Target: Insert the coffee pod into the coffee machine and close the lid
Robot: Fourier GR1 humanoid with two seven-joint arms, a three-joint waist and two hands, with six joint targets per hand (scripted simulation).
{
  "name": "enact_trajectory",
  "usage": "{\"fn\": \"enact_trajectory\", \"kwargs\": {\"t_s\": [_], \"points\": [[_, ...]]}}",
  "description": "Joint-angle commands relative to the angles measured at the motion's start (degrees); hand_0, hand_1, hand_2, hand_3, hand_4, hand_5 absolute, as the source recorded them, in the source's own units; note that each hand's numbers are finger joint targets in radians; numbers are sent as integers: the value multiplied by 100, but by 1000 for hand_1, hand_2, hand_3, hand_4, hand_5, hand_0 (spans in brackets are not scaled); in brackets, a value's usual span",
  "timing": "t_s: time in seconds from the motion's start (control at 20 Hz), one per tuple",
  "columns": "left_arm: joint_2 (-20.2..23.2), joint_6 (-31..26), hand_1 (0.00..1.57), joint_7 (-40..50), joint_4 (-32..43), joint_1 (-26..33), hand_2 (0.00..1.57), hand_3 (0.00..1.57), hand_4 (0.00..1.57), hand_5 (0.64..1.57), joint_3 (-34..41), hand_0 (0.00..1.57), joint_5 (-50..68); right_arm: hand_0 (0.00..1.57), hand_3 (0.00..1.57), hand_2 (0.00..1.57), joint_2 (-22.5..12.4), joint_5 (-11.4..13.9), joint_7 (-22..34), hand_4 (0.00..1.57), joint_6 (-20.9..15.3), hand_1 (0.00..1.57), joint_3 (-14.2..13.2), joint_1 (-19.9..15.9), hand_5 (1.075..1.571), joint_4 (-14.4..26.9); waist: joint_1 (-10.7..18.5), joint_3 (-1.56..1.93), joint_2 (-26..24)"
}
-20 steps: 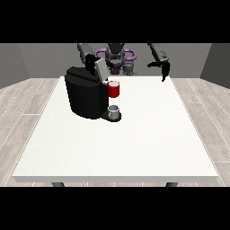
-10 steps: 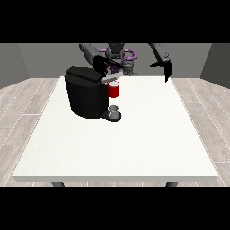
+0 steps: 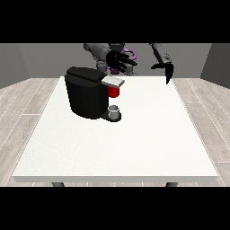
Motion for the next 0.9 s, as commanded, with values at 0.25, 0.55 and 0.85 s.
{"fn": "enact_trajectory", "kwargs": {"t_s": [0.25, 0.55, 0.85], "points": [[-140, 50, 0, -173, 172, -23, 0, 0, 341, 1571, -174, 0, -98, 0, 0, 0, 101, -255, -123, 393, -56, 0, 330, -248, 1571, 32, 98, 1, -143], [-126, 124, 0, -574, 616, -94, 0, 0, 302, 1571, -147, 0, -193, 0, 0, 0, 105, -596, -170, 474, 76, 0, 1096, 76, 1571, -216, -30, 0, -207], [-283, 80, 0, -567, 416, 106, 0, 0, 168, 1571, -396, 0, -298, 0, 0, 0, 106, -847, -1044, 493, 551, 0, 1941, 932, 1571, -325, 179, 4, -273]]}}
